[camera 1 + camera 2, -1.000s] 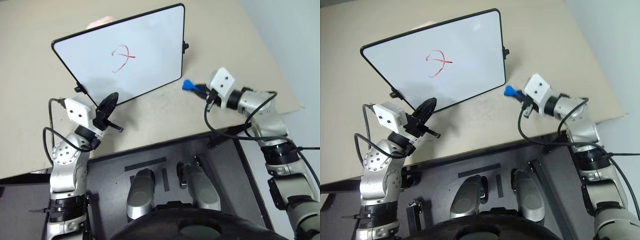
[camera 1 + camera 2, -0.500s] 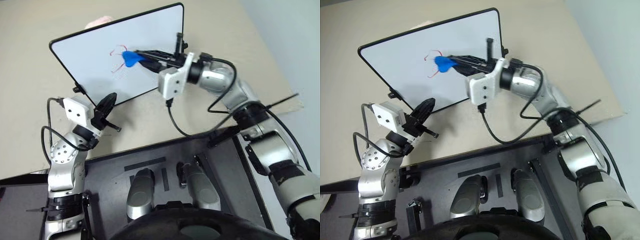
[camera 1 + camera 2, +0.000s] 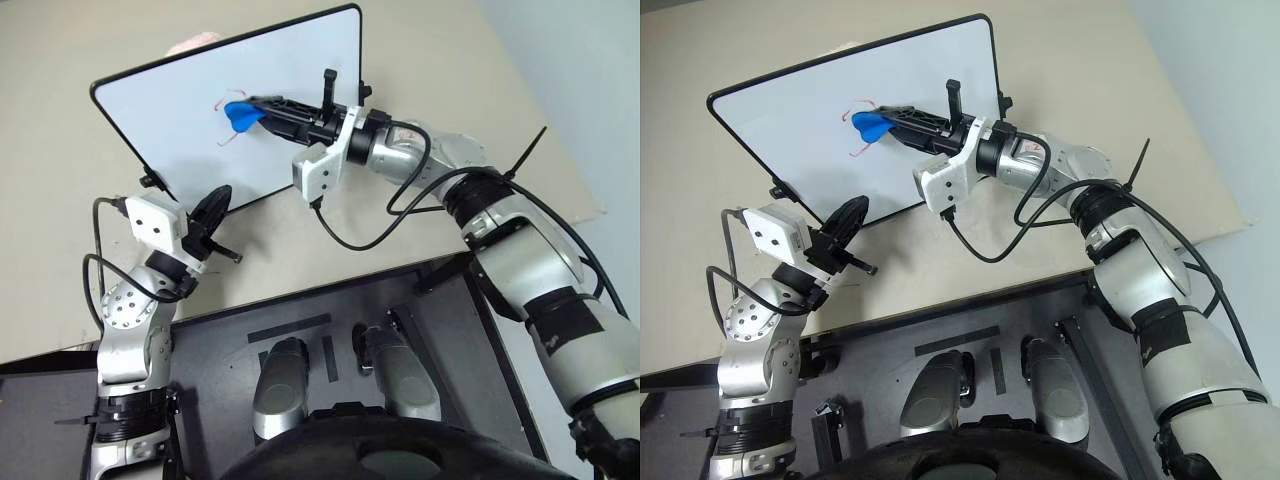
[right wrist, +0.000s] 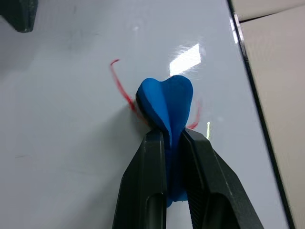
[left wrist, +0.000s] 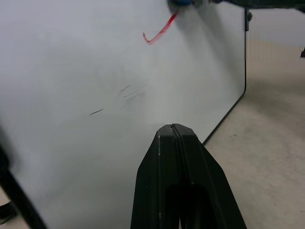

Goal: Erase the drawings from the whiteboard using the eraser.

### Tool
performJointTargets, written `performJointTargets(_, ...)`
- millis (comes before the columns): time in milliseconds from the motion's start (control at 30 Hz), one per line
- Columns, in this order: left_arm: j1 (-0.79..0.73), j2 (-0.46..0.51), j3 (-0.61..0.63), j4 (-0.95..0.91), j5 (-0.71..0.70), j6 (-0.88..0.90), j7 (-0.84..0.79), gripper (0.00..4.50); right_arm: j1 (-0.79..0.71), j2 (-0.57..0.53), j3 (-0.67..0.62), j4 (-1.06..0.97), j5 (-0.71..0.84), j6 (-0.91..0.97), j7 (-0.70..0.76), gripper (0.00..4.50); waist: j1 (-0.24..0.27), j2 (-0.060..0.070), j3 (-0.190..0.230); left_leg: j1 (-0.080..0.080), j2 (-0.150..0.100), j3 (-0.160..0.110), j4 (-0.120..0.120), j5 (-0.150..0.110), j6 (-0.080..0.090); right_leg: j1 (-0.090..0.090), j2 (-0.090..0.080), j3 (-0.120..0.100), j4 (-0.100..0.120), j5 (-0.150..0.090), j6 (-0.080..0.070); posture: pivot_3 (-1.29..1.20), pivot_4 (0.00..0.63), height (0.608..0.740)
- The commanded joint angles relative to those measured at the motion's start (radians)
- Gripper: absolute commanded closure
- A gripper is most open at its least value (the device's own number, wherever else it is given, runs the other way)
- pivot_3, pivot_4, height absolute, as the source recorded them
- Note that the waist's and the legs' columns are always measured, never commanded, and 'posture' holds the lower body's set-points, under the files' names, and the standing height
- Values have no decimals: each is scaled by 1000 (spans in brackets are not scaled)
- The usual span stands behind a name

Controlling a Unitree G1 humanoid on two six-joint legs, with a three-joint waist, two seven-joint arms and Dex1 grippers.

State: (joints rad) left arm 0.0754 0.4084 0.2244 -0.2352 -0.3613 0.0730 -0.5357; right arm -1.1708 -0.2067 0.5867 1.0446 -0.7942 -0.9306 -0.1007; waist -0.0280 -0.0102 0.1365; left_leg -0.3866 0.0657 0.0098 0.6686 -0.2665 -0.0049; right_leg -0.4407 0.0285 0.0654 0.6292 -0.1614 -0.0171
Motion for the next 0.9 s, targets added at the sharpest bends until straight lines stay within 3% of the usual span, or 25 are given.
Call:
performJointTargets(33, 5, -3, 4, -38, 0, -21, 3, 4500, -17, 3, 28, 42, -28, 1, -37, 3990, 0, 0, 0, 0, 0, 0, 0, 0, 0, 0, 0, 0, 0, 1, 0, 0, 150, 740)
performJointTargets(533, 1, -6, -6, -35, 2, -21, -1, 4500, -146, -2, 7, 73, -21, 30, -150, 3990, -1, 0, 0, -2, 0, 0, 0, 0, 0, -5, 0, -1, -1, 4, -2, 0, 150, 740)
performJointTargets(900, -18, -7, -12, -17, 7, -22, -2, 4500, -18, 79, 91, 84, -53, 11, -76, 3990, -6, 0, 0, -2, 0, 0, 0, 0, 0, -7, 0, -2, -1, 4, -2, 0, 150, 740)
